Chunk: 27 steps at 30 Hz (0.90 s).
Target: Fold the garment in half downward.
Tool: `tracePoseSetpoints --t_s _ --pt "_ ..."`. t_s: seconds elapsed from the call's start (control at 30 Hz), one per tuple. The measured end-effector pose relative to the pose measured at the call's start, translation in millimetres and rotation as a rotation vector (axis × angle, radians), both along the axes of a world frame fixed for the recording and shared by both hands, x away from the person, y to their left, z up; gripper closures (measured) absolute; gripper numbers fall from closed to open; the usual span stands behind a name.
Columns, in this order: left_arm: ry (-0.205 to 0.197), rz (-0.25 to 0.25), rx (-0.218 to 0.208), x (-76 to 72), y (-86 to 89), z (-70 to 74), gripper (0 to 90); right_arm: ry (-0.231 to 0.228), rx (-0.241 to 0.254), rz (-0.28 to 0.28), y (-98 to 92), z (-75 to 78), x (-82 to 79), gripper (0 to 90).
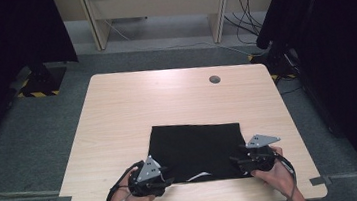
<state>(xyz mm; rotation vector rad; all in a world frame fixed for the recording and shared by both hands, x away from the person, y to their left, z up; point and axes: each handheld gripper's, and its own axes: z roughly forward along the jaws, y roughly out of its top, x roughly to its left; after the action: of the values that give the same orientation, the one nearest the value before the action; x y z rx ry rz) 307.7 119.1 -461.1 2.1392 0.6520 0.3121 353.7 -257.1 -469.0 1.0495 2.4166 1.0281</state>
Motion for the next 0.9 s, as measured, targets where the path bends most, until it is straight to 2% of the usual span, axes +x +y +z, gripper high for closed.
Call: tracePoseSetpoints --t_s 0.07,0.17,0.23,0.3,0.33,0.43,0.63,0.77,0.9 --pt "0.004 0.025 0.001 8.9 -4.5 1.3 38.8 -0.030 0.028 -0.002 3.9 4.4 3.3 35.8" --pt "0.020 0.065 0.005 16.5 -5.5 -2.6 35.4 -0.056 0.050 0.017 11.8 9.8 3.2 35.2" --pt "0.030 0.076 0.034 17.8 -4.5 -6.5 35.4 -0.048 0.050 0.033 16.3 8.4 1.7 35.2" --pt "0.035 0.080 0.041 16.4 -2.9 -9.3 34.4 0.002 0.013 0.039 20.2 1.4 -0.1 35.2" --pt "0.037 0.077 0.044 15.1 -1.7 -9.8 33.8 0.010 0.001 0.036 20.4 -2.7 -0.9 33.9" --pt "0.040 0.082 0.038 13.4 -0.3 -8.9 32.0 0.021 0.040 0.008 12.0 -6.2 -2.5 33.9" --pt "0.043 0.089 0.025 8.6 3.9 -7.7 26.4 -0.002 0.023 0.042 1.2 -7.5 -5.8 34.0" --pt "0.068 0.113 0.008 9.1 9.7 -10.5 21.8 0.005 0.016 0.053 -7.9 -6.4 -5.0 34.0" --pt "0.074 0.118 0.008 9.9 14.4 -13.0 21.7 0.007 0.016 0.082 -16.7 -6.2 -2.7 34.0"
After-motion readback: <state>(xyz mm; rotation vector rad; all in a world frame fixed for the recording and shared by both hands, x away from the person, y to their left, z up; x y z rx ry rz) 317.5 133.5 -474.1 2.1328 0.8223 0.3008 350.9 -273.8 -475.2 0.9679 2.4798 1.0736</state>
